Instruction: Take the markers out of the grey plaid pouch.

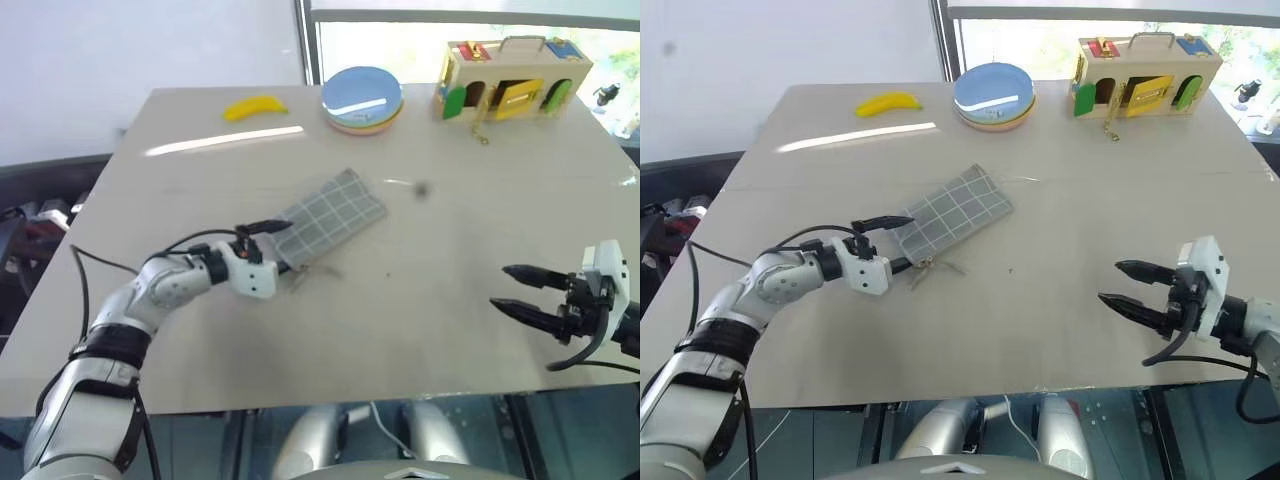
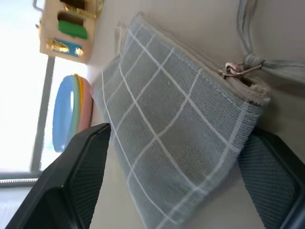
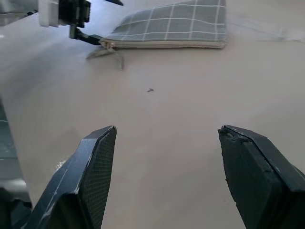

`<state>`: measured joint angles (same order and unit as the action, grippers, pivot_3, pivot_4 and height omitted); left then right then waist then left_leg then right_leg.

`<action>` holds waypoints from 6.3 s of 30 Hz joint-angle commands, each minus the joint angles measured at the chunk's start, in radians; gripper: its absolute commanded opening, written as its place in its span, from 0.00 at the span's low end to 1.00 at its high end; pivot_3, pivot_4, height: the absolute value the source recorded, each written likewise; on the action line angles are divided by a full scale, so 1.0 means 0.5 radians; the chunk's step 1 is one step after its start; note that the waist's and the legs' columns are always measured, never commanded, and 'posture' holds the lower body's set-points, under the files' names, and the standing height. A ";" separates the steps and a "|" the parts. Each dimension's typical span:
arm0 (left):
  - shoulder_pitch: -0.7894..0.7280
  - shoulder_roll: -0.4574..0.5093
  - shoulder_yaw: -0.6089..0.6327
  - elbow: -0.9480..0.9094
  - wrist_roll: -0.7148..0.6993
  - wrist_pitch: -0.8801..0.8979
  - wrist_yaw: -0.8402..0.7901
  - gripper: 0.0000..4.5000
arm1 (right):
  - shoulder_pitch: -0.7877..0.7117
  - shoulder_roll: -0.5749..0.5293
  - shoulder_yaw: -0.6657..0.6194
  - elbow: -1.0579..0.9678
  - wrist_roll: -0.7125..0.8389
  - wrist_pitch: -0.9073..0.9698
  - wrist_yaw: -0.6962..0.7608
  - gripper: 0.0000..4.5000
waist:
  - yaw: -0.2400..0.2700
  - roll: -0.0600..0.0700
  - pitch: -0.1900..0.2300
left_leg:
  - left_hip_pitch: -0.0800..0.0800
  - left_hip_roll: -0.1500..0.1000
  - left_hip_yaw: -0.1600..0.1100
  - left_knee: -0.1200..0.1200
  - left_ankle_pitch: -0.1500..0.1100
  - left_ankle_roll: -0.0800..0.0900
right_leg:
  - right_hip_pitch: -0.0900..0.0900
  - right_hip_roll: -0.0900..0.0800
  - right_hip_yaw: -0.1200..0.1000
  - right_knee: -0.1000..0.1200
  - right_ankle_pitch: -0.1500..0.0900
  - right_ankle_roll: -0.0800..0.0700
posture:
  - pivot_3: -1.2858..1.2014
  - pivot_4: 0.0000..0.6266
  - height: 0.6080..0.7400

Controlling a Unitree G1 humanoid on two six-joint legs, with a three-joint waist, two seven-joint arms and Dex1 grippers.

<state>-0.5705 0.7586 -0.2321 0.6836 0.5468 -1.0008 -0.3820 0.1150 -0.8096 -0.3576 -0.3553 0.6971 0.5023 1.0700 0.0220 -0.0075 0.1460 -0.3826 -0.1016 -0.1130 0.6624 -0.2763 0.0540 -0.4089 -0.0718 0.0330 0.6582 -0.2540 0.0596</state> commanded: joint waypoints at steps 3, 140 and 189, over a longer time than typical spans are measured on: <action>-0.117 -0.109 -0.141 0.218 0.192 -0.011 0.239 0.73 | -0.031 0.012 -0.001 -0.098 0.055 0.010 -0.034 0.77 | 0.015 0.000 0.000 | -0.001 0.000 -0.002 0.005 0.000 0.000 | 0.000 0.000 -0.006 0.004 0.000 0.000 | 0.52 0.24 1.00; 0.238 -0.855 -0.047 -1.568 -1.528 2.087 -0.832 0.00 | -1.274 0.278 1.173 0.444 -0.944 0.177 -0.581 0.99 | -0.074 0.007 -0.012 | -0.027 0.000 -0.007 0.018 0.003 -0.003 | -0.021 0.002 -0.011 0.009 0.000 0.000 | 0.52 0.24 1.00; 0.108 -0.949 -0.018 -1.329 -1.547 2.343 -1.000 0.00 | -1.392 -0.036 1.357 0.513 -1.797 -0.331 -0.285 0.22 | -0.064 0.007 -0.012 | -0.022 -0.001 -0.009 0.017 0.003 -0.004 | -0.015 0.001 -0.012 0.005 0.000 -0.001 | 0.52 0.24 1.00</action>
<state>-0.5033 0.2810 -0.2578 0.0321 -0.2331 0.2056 -0.8913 -0.5764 -0.7833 0.3210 -0.0922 -0.1360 0.3723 0.9419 -0.0099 -0.0040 0.1400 -0.3936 -0.1019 -0.1177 0.6708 -0.2748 0.0521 -0.4163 -0.0712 0.0270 0.6609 -0.2539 0.0593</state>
